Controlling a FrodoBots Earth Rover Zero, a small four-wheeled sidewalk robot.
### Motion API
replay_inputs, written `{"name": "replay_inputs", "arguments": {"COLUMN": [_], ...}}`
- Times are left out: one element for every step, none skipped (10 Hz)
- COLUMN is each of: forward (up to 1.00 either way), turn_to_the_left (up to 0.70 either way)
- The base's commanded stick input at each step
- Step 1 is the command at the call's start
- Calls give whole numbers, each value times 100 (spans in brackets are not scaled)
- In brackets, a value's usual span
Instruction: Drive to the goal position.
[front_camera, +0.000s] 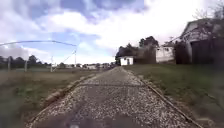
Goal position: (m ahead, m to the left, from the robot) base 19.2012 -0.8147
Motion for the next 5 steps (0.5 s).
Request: {"name": "replay_inputs", "arguments": {"forward": [83,83,83,83,83], "turn_to_the_left": [0,0,0,0,0]}}
